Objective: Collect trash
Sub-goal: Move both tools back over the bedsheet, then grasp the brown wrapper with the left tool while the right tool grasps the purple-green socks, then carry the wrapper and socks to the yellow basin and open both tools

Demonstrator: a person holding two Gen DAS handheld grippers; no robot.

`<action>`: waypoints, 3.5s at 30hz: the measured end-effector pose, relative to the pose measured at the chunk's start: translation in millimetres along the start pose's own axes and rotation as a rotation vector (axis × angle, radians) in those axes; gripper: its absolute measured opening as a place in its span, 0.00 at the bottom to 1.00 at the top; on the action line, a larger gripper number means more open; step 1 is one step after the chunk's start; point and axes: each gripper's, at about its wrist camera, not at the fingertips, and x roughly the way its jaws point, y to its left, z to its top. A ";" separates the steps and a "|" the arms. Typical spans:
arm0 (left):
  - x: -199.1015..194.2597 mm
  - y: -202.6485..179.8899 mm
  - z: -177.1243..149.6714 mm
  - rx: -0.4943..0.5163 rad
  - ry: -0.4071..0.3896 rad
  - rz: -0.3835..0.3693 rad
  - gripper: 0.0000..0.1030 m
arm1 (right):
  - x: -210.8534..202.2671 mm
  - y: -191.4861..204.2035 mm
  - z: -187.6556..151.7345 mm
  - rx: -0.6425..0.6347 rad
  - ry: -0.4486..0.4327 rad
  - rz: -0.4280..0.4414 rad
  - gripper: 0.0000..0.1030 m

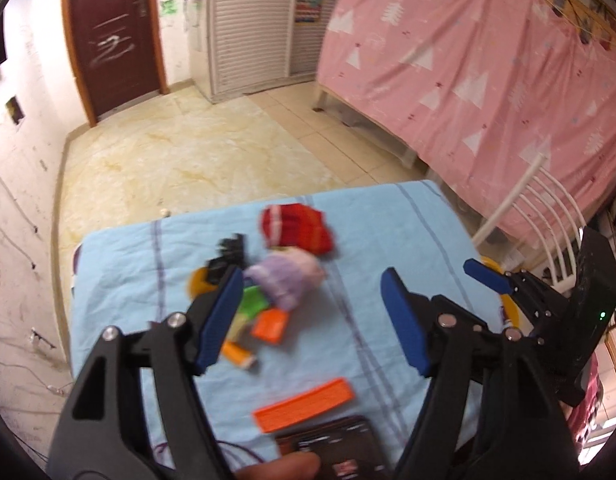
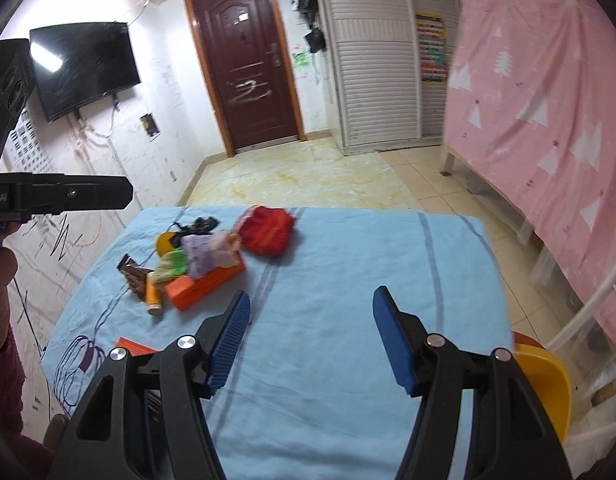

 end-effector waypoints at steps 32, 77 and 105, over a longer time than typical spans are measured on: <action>83.1 132.9 -59.1 -0.226 0.241 -0.047 0.43 | 106.1 110.3 43.9 -0.136 0.121 0.064 0.63; 19.7 63.6 -40.3 -0.052 0.092 0.142 0.13 | 19.5 55.4 25.8 -0.036 -0.049 0.027 0.20; 39.0 -135.2 -6.4 0.245 0.082 0.018 0.13 | -122.8 -141.1 -47.2 0.254 -0.237 -0.262 0.20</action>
